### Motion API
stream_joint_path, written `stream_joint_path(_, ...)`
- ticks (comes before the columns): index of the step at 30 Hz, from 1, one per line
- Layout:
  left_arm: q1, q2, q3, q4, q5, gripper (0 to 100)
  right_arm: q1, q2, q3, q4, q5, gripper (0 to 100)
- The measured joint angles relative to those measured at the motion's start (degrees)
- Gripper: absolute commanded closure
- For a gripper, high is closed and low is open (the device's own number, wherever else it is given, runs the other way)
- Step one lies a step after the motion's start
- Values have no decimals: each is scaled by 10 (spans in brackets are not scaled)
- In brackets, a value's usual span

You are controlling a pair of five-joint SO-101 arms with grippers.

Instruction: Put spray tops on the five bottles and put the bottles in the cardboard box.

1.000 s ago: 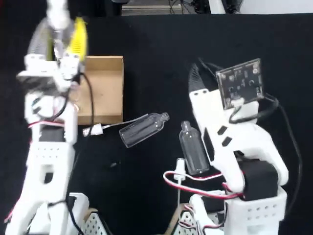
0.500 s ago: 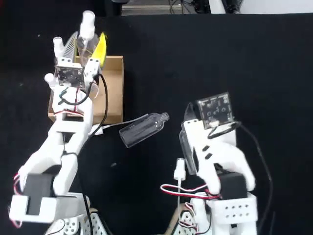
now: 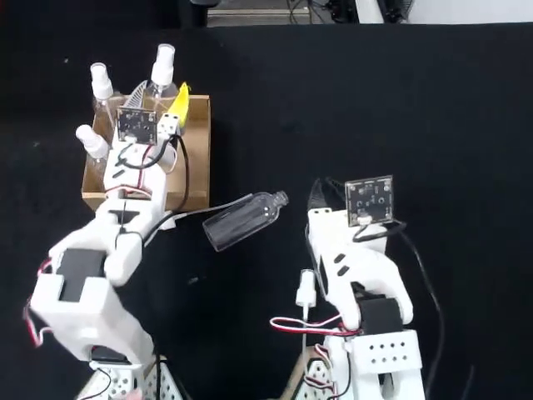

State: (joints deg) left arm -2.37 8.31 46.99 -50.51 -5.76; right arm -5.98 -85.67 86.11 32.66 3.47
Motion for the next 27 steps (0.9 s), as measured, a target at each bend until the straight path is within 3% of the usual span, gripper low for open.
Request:
stream_joint_path(3,0,54,-27,-25,0,970,-22,0,0,-1,0,987)
stream_joint_path(12,0,209,-64,-221,0,970,-33,0,0,-1,0,987)
stream_joint_path(27,0,244,-88,-238,22,971,-33,0,0,-3,0,987)
